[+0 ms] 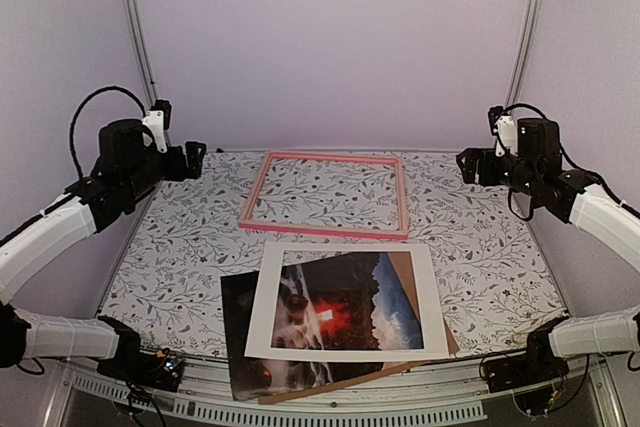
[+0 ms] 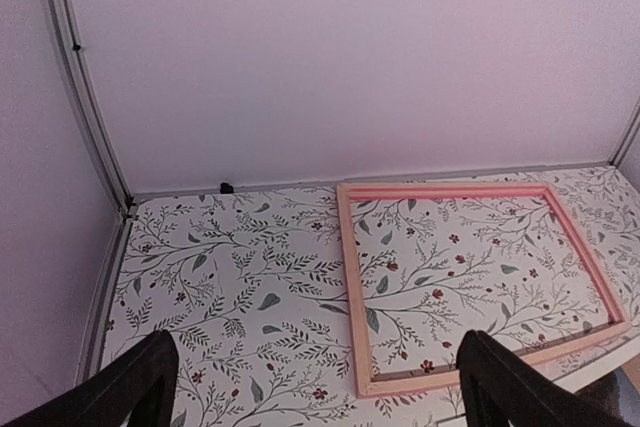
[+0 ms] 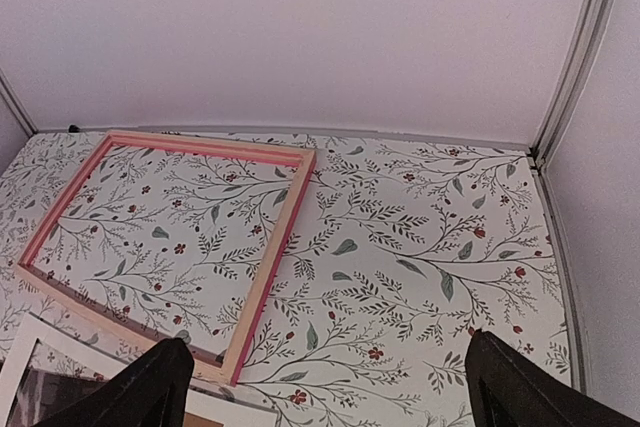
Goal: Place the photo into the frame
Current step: Pick up the glass panel from the mat board.
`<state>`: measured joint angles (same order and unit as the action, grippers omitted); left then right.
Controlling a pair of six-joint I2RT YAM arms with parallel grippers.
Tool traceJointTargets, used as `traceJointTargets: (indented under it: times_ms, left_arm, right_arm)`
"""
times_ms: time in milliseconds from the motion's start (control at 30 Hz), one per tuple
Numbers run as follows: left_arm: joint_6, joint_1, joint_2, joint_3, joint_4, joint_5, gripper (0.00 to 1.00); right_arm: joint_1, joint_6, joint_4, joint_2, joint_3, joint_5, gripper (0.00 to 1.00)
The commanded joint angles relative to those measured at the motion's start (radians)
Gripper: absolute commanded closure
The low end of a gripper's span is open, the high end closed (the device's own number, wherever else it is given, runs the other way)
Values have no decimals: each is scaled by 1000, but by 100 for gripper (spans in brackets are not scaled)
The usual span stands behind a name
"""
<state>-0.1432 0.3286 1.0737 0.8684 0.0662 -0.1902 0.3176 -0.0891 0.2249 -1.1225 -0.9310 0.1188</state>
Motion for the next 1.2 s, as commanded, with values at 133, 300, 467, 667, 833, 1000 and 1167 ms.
traceJointTargets:
  times_ms: [133,300,467,667,833,1000,1167]
  left_arm:
    - [-12,-9,14,-18,-11,14,0]
    - [-16,-2,16,-22,-11,21,0]
    - [-14,8,17,-23,-10,22,0]
    - [-12,33,7,-27,-11,22,0]
    - [-12,74,2,-33,-1,20,0]
    - [-65,128,20,-39,64,91,0]
    - [-161,174,48,-62,132,174,0]
  right_arm:
    - [-6,17,-23,-3,3,-7,1]
    - [-6,4,-1,-10,-9,-4,1]
    - [0,-25,55,-30,-45,11,1]
    - [2,-46,139,-24,-90,13,1]
    - [3,-109,364,-78,-209,52,1]
    - [2,-160,507,-152,-255,-50,1]
    - [2,-246,510,-155,-148,-210,1]
